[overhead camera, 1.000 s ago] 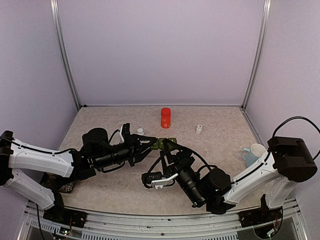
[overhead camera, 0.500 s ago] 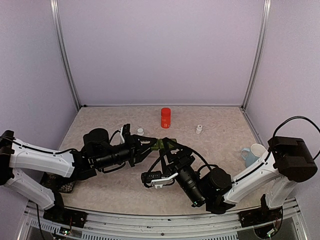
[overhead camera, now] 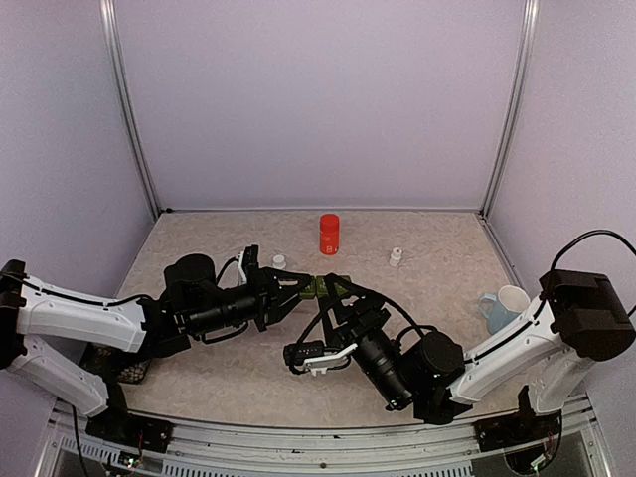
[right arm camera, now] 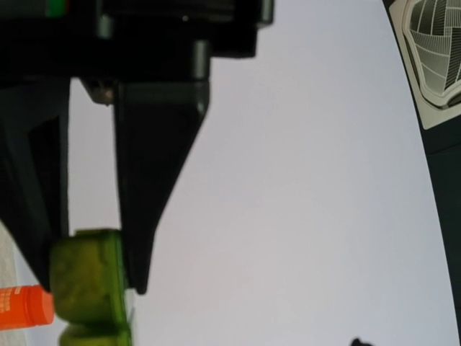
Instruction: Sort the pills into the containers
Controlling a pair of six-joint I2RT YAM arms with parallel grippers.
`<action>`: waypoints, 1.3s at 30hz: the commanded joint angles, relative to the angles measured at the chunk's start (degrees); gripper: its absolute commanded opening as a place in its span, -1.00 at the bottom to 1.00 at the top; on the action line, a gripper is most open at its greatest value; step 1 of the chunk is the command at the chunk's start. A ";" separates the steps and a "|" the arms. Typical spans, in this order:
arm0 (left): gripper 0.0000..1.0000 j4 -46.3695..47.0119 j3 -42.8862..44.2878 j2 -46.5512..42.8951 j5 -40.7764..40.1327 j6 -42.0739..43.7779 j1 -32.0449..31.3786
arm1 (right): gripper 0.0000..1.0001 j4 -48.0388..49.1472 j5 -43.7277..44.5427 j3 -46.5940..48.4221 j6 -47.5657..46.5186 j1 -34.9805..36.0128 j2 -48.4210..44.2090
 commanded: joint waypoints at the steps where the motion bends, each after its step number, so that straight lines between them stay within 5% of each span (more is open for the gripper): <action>1: -1.00 -4.47 0.20 0.10 2.36 1.78 -1.01 | 0.39 1.34 -0.54 0.83 -0.67 -0.93 -3.35; 12: -1.00 -8.05 0.73 1.95 1.92 1.44 -1.73 | 0.38 8.97 -2.35 1.97 -7.40 -1.06 -0.96; 23: -1.00 -9.18 -1.77 -1.48 0.12 1.40 -0.78 | 0.37 6.86 -1.50 2.53 -7.39 -1.46 -2.38; 27: -1.00 -7.83 -0.98 -2.16 1.48 3.81 0.02 | 0.43 -12.80 1.14 4.46 8.46 -1.80 -6.20; 32: -1.00 -12.50 0.80 -3.55 1.63 9.50 0.62 | 0.53 -72.82 -12.94 18.97 55.22 -5.60 -18.65; 39: -1.00 -11.66 0.26 -5.09 5.11 12.39 1.80 | 0.82 -91.79 -43.66 25.01 81.30 -17.03 -26.98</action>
